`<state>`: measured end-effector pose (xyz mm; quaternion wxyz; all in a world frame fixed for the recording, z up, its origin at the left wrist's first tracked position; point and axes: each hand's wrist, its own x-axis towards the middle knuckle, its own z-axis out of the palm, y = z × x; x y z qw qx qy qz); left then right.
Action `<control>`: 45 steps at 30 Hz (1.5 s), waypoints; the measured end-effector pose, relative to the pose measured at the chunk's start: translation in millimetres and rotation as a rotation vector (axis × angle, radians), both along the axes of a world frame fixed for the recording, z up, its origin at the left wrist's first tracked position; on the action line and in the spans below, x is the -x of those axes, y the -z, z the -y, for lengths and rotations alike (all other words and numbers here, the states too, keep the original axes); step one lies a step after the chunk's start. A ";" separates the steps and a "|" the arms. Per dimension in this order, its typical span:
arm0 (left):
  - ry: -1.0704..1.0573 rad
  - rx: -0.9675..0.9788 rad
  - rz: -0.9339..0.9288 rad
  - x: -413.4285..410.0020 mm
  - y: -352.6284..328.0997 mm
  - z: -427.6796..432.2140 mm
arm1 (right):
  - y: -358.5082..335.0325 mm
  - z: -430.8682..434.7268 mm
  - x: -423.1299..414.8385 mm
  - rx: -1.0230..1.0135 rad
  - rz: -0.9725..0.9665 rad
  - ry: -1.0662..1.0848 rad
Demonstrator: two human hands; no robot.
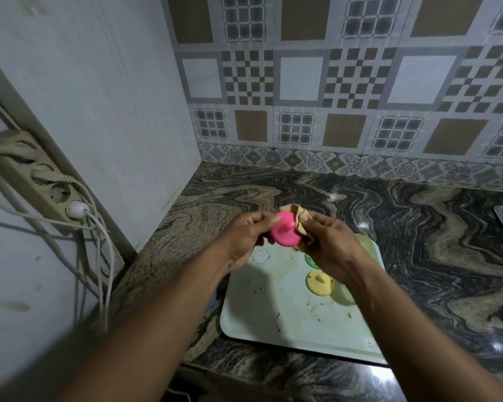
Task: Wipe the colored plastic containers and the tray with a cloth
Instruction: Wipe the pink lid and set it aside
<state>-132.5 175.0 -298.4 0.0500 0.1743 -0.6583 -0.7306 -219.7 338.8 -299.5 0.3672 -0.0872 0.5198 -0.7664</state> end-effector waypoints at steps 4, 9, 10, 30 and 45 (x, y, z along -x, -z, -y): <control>-0.314 -0.096 -0.098 12.6 16.6 -31.7 | 20.3 28.0 -31.8 0.101 0.147 0.368; 0.117 -0.095 0.204 -6.9 12.3 -2.2 | 11.1 0.1 0.7 -0.052 -0.054 -0.026; 0.172 -0.069 0.203 -8.1 8.9 4.9 | 8.3 -3.7 5.6 -0.076 -0.084 -0.100; -0.465 -0.341 -0.099 22.1 27.8 -29.7 | 16.4 39.7 -40.7 0.142 0.161 0.420; -0.391 -0.170 -0.068 15.5 19.9 -35.1 | 13.2 30.6 -24.8 0.136 0.085 0.347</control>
